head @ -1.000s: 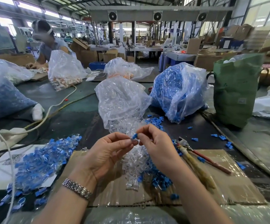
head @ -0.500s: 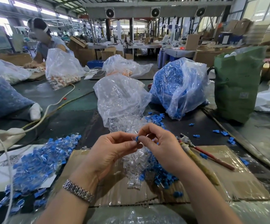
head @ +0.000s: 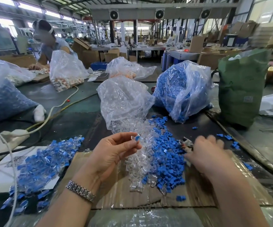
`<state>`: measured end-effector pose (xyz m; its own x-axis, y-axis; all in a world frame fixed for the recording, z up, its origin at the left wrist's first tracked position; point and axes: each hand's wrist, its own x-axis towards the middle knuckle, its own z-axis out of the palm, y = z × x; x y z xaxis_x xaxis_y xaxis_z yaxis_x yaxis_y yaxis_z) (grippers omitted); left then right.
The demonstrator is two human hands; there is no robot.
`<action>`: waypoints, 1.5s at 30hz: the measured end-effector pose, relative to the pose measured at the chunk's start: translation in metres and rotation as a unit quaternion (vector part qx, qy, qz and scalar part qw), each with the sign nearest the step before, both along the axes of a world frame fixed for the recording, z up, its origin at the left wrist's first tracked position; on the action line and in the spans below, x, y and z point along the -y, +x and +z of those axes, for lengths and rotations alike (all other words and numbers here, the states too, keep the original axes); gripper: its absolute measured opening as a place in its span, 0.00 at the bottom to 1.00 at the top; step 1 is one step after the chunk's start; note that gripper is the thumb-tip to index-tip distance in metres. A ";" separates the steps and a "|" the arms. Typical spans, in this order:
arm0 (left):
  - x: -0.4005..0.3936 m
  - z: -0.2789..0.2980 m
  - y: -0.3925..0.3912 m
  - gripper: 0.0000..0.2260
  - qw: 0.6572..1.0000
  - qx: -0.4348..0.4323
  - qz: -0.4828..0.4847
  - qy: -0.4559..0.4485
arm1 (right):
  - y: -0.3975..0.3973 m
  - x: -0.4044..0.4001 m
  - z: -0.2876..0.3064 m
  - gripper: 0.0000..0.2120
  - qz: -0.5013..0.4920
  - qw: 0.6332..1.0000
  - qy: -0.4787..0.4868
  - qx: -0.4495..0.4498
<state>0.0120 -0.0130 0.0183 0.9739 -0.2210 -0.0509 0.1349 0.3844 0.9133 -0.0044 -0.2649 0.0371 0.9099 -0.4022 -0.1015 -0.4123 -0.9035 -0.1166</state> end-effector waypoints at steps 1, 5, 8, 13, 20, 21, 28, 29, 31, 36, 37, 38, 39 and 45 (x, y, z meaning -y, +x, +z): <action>0.000 0.000 0.000 0.11 1.000 -0.005 0.002 -0.005 | -0.001 0.005 -0.001 0.24 -0.009 0.999 0.001 -0.033; 0.000 0.000 -0.001 0.10 1.000 -0.021 0.001 -0.023 | -0.002 0.009 -0.005 0.13 0.013 0.999 -0.009 -0.049; 0.001 0.000 -0.001 0.10 0.999 -0.019 0.012 -0.030 | -0.004 0.004 -0.003 0.15 0.026 0.999 0.002 -0.021; -0.001 0.000 0.002 0.09 0.999 -0.018 0.017 -0.032 | -0.003 -0.005 0.009 0.09 0.065 0.975 0.207 0.051; -0.003 -0.002 0.009 0.10 0.998 -0.015 0.038 -0.056 | -0.018 -0.055 0.025 0.10 0.223 0.869 0.434 -0.085; -0.003 -0.003 0.010 0.11 0.998 -0.013 0.040 -0.056 | -0.018 -0.059 0.026 0.10 0.232 0.864 0.439 -0.083; -0.002 -0.005 0.009 0.11 0.999 0.022 0.027 -0.004 | -0.021 -0.064 0.028 0.10 0.243 0.856 0.450 -0.070; -0.002 -0.005 0.008 0.11 0.999 0.029 0.026 0.006 | -0.020 -0.065 0.027 0.10 0.243 0.857 0.449 -0.071; -0.002 -0.004 0.008 0.13 0.999 0.038 0.026 0.022 | -0.019 -0.065 0.027 0.11 0.243 0.856 0.450 -0.075; -0.004 -0.006 0.008 0.16 0.993 0.084 0.040 0.071 | -0.016 -0.071 0.018 0.16 0.239 0.865 0.440 -0.042; -0.004 -0.008 0.008 0.14 0.990 0.096 0.041 0.090 | -0.016 -0.072 0.016 0.16 0.240 0.867 0.434 -0.035; -0.004 -0.009 0.008 0.12 0.988 0.105 0.039 0.107 | -0.016 -0.072 0.015 0.17 0.244 0.870 0.427 -0.031; -0.004 -0.009 0.009 0.12 0.986 0.109 0.038 0.118 | -0.016 -0.072 0.015 0.17 0.247 0.872 0.420 -0.030; -0.014 -0.007 0.008 0.11 0.982 0.115 0.074 0.133 | -0.015 -0.063 0.023 0.19 0.238 0.879 0.412 -0.033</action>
